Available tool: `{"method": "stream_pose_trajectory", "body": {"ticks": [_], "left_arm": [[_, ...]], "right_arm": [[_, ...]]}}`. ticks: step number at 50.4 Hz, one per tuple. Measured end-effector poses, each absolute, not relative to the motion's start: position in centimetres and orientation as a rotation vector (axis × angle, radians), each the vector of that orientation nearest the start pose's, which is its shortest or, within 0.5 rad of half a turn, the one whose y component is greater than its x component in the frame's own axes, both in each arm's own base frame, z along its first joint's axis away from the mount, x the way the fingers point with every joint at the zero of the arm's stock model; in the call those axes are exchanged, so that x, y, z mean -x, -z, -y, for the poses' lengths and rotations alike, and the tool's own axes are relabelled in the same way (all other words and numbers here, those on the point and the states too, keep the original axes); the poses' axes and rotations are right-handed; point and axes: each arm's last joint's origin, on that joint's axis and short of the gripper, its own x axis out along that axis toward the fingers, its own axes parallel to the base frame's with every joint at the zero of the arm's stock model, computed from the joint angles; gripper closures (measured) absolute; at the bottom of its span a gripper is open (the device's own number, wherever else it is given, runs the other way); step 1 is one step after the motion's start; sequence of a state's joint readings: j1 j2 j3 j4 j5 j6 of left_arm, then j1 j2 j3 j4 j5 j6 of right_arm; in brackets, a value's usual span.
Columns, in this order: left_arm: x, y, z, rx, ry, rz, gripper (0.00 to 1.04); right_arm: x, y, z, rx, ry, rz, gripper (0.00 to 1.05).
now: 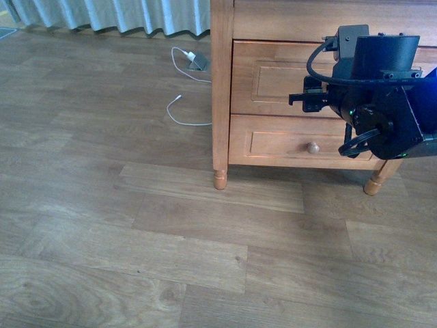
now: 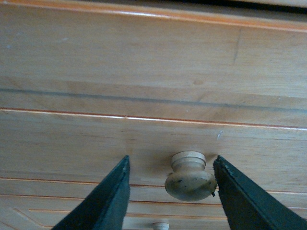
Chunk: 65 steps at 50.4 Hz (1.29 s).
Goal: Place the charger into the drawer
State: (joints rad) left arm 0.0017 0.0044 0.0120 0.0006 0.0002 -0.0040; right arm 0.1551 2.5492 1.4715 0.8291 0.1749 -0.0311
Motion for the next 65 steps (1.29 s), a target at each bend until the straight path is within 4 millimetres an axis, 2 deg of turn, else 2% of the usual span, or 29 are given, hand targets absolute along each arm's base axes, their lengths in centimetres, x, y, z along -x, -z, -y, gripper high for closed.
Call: {"method": "stream_pose_trajectory", "body": {"ticks": [5, 8, 20, 34, 46, 52, 56, 60, 65], "left_arm": [[-9.7, -16.7, 0.0, 0.004, -0.002, 0.008, 0.06], [-9.7, -16.7, 0.0, 0.004, -0.002, 0.008, 0.06], [-9.7, -16.7, 0.0, 0.004, -0.002, 0.008, 0.06], [-9.7, -16.7, 0.0, 0.004, -0.002, 0.008, 0.06], [-9.7, -16.7, 0.0, 0.004, -0.002, 0.008, 0.06], [-9.7, -16.7, 0.0, 0.004, -0.002, 0.008, 0.06], [-9.7, -16.7, 0.0, 0.004, -0.002, 0.008, 0.06], [-9.7, -16.7, 0.0, 0.004, -0.002, 0.008, 0.06], [-9.7, -16.7, 0.0, 0.004, -0.002, 0.008, 0.06]], "right_arm": [[-49.6, -4.0, -7.1, 0.077, 0.025, -0.246, 0.73], [-49.6, -4.0, -7.1, 0.078, 0.022, -0.248, 0.8], [-49.1, -4.0, -7.0, 0.076, 0.006, -0.263, 0.82], [-45.6, -4.9, -6.9, 0.033, -0.01, -0.36, 0.82], [-40.6, -6.2, -6.6, -0.006, -0.034, -0.477, 0.82], [-37.1, -6.7, -6.3, -0.025, -0.06, -0.529, 0.82], [-33.7, -7.1, -5.9, -0.032, -0.088, -0.573, 0.83], [-31.3, -7.3, -5.6, -0.029, -0.106, -0.601, 0.83], [-30.1, -7.5, -5.3, -0.034, -0.122, -0.612, 0.62]]}}
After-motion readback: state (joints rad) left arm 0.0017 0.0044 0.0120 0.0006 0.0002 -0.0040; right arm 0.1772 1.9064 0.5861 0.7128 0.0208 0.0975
